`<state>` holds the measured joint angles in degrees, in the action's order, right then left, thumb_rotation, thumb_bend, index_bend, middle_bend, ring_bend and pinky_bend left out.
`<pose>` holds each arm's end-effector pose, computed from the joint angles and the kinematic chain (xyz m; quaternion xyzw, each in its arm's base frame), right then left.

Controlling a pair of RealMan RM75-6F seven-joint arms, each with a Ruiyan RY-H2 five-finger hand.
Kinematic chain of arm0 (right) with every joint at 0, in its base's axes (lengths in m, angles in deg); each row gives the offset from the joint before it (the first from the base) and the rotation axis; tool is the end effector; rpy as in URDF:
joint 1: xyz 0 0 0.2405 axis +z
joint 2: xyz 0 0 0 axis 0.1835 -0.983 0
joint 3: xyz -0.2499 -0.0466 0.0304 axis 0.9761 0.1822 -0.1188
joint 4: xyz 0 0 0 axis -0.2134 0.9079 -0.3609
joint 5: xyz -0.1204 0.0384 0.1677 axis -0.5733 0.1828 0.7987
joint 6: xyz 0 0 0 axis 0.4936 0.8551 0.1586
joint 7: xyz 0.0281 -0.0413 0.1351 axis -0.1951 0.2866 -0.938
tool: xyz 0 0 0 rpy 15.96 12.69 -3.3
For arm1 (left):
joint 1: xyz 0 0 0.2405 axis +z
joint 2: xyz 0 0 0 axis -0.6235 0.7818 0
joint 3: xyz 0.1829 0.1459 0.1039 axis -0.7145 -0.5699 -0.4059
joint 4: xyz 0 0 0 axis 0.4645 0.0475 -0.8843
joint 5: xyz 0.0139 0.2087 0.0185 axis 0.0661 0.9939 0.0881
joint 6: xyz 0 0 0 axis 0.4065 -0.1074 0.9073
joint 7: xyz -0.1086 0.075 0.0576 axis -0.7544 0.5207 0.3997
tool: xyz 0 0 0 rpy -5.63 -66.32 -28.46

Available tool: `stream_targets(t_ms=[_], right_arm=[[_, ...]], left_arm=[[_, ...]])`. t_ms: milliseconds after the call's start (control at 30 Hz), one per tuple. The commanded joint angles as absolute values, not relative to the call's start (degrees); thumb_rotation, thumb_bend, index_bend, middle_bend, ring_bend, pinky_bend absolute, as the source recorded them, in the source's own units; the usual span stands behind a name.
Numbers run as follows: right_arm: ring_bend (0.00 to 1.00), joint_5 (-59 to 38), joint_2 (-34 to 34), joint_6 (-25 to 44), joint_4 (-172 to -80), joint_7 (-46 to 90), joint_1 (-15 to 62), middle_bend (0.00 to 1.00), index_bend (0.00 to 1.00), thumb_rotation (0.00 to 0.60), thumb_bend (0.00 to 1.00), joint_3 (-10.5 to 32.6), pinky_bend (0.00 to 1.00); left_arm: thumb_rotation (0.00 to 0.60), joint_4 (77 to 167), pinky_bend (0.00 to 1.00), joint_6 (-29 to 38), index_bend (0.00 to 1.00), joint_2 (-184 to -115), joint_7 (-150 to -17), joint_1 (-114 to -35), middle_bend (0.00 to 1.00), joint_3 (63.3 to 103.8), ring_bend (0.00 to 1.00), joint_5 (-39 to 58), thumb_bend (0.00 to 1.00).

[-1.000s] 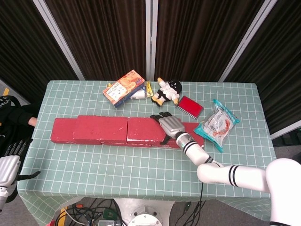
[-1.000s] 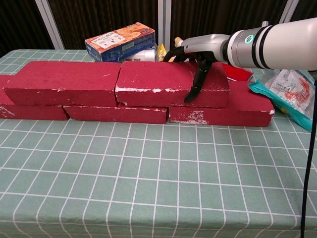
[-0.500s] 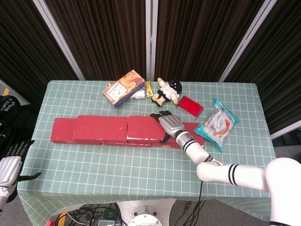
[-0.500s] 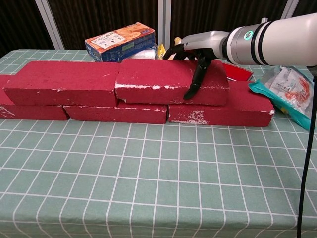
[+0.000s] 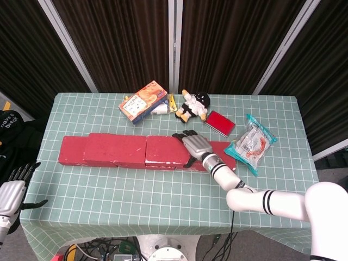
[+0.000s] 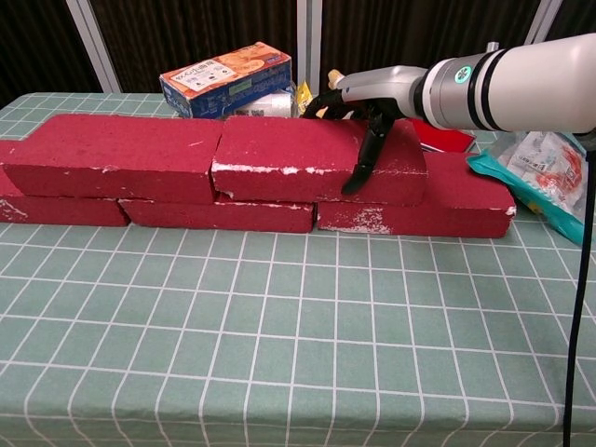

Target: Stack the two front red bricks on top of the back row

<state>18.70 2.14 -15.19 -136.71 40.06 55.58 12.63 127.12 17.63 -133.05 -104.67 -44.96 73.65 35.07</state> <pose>-0.0661 -0.3889 -0.0324 0.7606 -0.4803 0.3014 0.3162 -0.3660 0.1751 0.1444 -0.5929 -0.4848 -0.3694 0.5263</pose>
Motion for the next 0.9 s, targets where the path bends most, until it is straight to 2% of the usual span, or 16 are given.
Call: stream_targets(t_ms=[33,900], right_arm=[[0.00,18.79,2.23,-15.26,-136.60,40.03,55.65,0.33,0.16,0.600,0.07,12.68,0.00],[0.00,18.78,2.92,-15.75,-135.56,39.19,56.21,0.33,0.16,0.600,0.06,12.53,0.00]], left_arm=[[0.600,127.13,0.00,17.58,0.04,-133.02,-104.72,-44.96,0.00,73.64,0.00,35.04,0.00],[0.600,126.64,0.00,17.26,0.04,-133.18,-105.21,-44.95,0.00,73.44,0.00,34.95,0.00]])
